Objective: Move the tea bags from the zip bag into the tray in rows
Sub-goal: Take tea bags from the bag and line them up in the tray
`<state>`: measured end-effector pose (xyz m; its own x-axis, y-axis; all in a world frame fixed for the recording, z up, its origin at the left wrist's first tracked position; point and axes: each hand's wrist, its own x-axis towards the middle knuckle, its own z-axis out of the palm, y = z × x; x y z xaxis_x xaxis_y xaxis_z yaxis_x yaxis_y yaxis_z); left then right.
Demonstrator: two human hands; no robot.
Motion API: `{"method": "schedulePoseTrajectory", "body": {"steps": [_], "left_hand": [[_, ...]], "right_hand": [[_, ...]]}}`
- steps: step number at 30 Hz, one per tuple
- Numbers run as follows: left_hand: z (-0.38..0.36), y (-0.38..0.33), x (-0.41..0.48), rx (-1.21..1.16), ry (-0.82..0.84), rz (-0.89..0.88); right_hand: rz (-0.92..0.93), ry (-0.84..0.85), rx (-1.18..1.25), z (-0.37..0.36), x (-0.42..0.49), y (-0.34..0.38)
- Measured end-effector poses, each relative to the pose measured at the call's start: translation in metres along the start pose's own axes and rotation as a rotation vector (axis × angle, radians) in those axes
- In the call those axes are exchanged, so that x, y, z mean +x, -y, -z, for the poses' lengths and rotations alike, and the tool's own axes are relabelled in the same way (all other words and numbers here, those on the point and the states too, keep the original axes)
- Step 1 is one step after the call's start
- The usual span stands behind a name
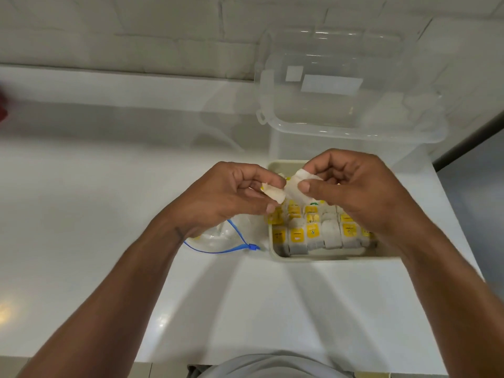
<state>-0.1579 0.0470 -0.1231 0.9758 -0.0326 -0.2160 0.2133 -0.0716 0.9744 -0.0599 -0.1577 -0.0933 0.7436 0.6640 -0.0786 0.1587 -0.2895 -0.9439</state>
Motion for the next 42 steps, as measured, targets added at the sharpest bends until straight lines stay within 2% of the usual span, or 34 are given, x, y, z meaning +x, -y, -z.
{"method": "schedulePoseTrajectory", "body": {"steps": [3,10,13,19,23,28,31,35,38,42], "left_hand": [[-0.011,-0.006,0.008,0.089,-0.014,-0.007],[-0.037,-0.010,0.028,0.320,-0.045,-0.067],[-0.045,-0.009,0.034,0.370,-0.004,-0.075],[-0.061,-0.002,0.046,0.625,-0.009,-0.004],[-0.073,0.004,0.053,0.758,0.046,0.037],[-0.090,0.007,0.059,0.739,0.120,0.047],[-0.099,0.012,0.063,0.742,0.124,0.061],[-0.113,0.027,0.074,0.961,0.070,0.127],[-0.121,0.034,0.076,1.049,0.072,0.158],[-0.124,0.038,0.078,1.037,0.142,0.216]], "right_hand": [[-0.027,0.039,-0.051,0.012,-0.006,-0.002],[-0.044,-0.001,-0.106,0.035,-0.020,-0.015],[-0.070,0.010,-0.150,0.043,-0.024,-0.023],[-0.129,0.015,-0.214,0.056,-0.032,-0.041],[-0.167,0.090,-0.218,0.066,-0.039,-0.048],[-0.172,0.128,-0.220,0.079,-0.041,-0.057],[-0.195,0.133,-0.367,0.082,-0.034,-0.069],[-0.218,0.236,-0.638,0.078,-0.019,-0.093],[-0.231,0.278,-0.668,0.077,-0.019,-0.106],[-0.222,0.393,-0.702,0.076,-0.018,-0.110]]}}
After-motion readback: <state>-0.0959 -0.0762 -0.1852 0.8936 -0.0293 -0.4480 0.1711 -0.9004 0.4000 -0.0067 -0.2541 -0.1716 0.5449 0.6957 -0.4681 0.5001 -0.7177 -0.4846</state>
